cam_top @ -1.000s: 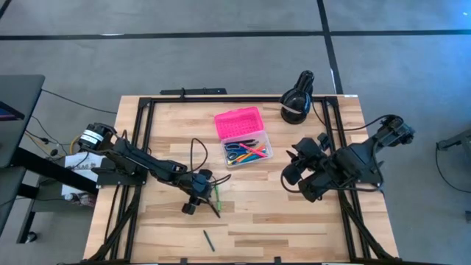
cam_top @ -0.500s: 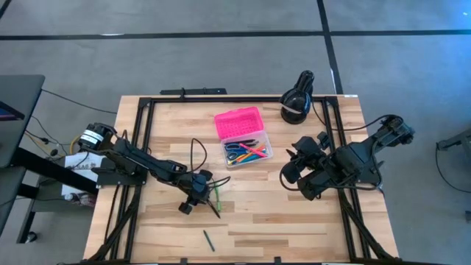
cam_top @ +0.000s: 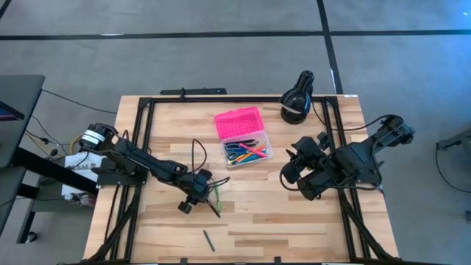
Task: Pick & place school supplies into a supply box
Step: Put the black pen into the pink supply box
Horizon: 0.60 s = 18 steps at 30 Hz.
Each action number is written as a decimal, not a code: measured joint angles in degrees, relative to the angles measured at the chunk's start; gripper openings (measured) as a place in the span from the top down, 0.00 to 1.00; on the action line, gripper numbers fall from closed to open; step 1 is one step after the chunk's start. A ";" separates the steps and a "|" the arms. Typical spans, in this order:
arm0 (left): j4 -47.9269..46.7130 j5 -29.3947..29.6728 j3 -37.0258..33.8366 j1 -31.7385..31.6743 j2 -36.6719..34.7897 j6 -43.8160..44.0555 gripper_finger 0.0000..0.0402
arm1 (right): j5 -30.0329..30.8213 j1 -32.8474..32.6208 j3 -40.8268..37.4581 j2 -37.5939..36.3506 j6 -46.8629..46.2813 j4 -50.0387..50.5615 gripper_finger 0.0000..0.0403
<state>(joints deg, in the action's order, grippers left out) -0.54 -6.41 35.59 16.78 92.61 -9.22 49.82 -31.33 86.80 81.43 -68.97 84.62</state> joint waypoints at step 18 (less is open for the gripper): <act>0.76 1.35 -0.10 0.04 0.36 4.28 0.82 | 0.00 0.00 0.00 0.00 -0.02 -0.04 0.72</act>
<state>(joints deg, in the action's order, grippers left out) 0.22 -5.06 35.50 16.82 92.97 -4.94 49.82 -31.33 86.80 81.43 -68.99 84.58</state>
